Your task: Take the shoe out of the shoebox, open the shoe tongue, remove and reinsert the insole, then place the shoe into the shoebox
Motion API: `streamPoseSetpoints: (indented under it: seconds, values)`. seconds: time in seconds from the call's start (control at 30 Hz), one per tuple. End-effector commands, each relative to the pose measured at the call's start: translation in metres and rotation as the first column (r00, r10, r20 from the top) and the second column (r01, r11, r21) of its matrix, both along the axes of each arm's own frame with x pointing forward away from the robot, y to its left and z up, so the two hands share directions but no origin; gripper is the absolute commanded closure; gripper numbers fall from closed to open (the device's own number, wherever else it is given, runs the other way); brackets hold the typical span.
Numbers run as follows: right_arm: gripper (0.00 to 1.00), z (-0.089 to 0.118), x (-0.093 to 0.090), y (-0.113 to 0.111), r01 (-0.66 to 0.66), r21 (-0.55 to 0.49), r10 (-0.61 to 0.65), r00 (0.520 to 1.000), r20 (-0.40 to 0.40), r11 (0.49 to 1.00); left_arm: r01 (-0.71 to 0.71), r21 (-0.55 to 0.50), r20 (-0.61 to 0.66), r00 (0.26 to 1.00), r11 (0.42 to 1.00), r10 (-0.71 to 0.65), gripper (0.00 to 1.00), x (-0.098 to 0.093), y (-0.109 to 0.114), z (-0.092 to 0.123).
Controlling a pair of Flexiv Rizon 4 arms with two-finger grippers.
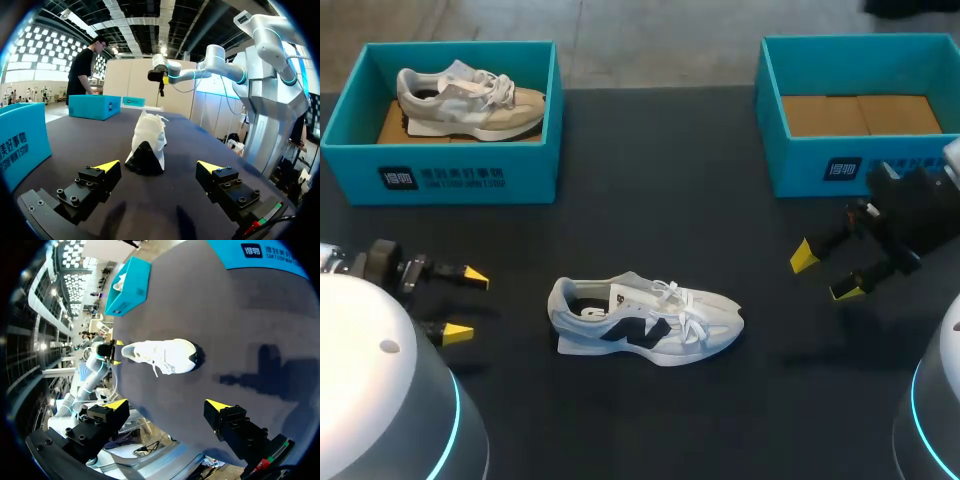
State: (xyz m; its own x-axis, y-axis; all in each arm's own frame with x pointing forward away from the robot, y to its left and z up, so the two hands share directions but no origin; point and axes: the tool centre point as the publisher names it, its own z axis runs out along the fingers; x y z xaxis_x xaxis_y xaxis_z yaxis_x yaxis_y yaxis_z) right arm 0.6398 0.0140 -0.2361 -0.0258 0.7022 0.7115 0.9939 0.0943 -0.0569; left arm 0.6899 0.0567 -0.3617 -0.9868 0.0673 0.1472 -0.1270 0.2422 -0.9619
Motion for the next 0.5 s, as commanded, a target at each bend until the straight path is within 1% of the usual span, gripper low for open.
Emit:
streamPoseSetpoints:
  seconds: [0.03,0.27,0.5]
  values:
    - [0.00,0.000,-0.001,0.001,0.003,-0.003,-0.003,1.000,0.001,1.000,-0.005,0.009,0.005,1.000,1.000,0.005,0.00,-0.002,-0.012,-0.001]
    - [0.00,0.000,-0.001,0.001,0.003,-0.003,-0.003,1.000,0.001,1.000,-0.009,0.016,0.015,1.000,1.000,0.008,0.00,0.000,-0.028,-0.013]
    - [0.00,0.000,-0.001,0.001,0.003,-0.003,-0.003,1.000,0.001,1.000,-0.015,0.002,0.025,1.000,1.000,0.015,0.00,0.003,-0.042,-0.019]
